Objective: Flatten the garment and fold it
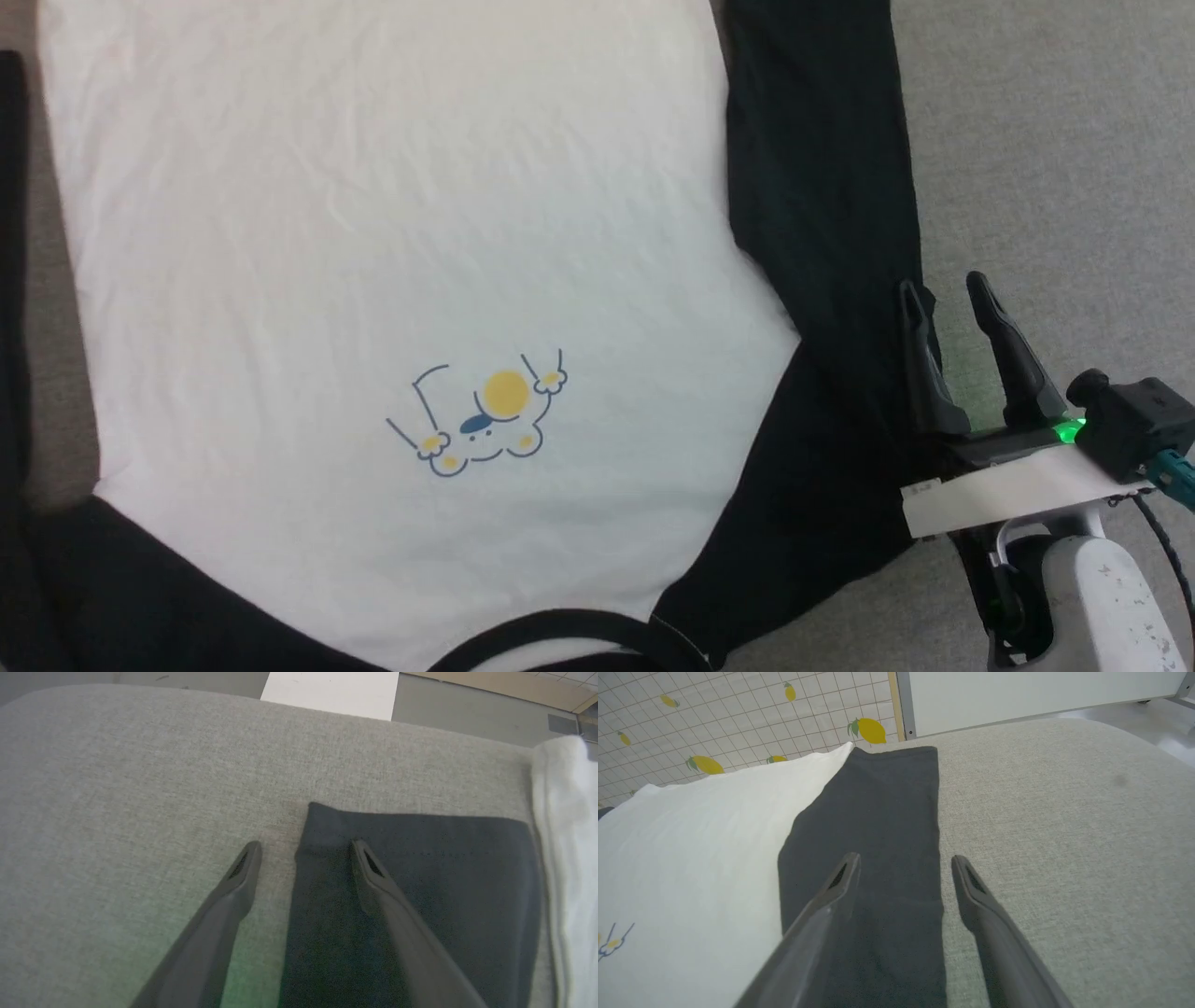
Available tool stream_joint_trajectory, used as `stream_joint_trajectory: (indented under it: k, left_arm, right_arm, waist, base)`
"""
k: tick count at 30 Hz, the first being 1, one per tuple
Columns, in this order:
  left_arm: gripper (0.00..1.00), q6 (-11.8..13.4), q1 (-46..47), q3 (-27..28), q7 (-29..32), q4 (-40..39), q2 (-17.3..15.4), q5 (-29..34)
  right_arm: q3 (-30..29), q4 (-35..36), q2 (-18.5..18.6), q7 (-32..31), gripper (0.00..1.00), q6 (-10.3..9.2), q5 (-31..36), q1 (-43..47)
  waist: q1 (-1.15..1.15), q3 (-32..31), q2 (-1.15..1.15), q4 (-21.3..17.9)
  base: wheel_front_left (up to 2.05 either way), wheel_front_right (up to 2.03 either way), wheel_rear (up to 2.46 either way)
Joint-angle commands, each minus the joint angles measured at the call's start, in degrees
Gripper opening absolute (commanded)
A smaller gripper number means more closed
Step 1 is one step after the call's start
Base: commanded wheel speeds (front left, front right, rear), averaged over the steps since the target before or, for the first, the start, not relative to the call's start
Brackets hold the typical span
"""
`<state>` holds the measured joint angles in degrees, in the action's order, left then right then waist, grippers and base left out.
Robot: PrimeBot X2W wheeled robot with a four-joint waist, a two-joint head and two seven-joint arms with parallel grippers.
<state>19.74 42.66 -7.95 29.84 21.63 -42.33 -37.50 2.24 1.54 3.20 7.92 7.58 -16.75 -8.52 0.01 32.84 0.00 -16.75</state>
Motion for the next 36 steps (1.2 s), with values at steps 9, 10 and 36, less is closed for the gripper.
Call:
stream_joint_trajectory:
  k: [9, 10, 36]
  left_arm:
    - [0.0, 0.6, -5.5, 1.6, 2.8, -1.2, 1.8, -4.4]
    - [0.0, 0.5, -6.0, 2.1, 1.1, -1.3, 1.7, -4.2]
    - [0.0, -1.9, -29.3, 18.1, -29.1, -21.6, 2.1, -6.7]
  right_arm:
    - [0.2, -1.8, 0.7, 0.6, 1.0, -0.09, -0.1, -1.2]
    - [0.2, -1.9, 0.7, 0.5, 1.0, -0.09, 0.0, -1.2]
    - [-5.0, 3.3, 0.3, -5.7, 1.0, -0.09, 3.3, 9.9]
  waist:
    - [-0.01, -0.5, 0.0, -0.8]
    - [-0.01, -1.4, 0.0, -0.6]
    - [-0.01, -23.5, 0.0, 10.0]
  base:
    - [0.0, 0.0, 0.0]
    - [0.0, 0.0, 0.0]
    - [0.0, 0.0, 0.0]
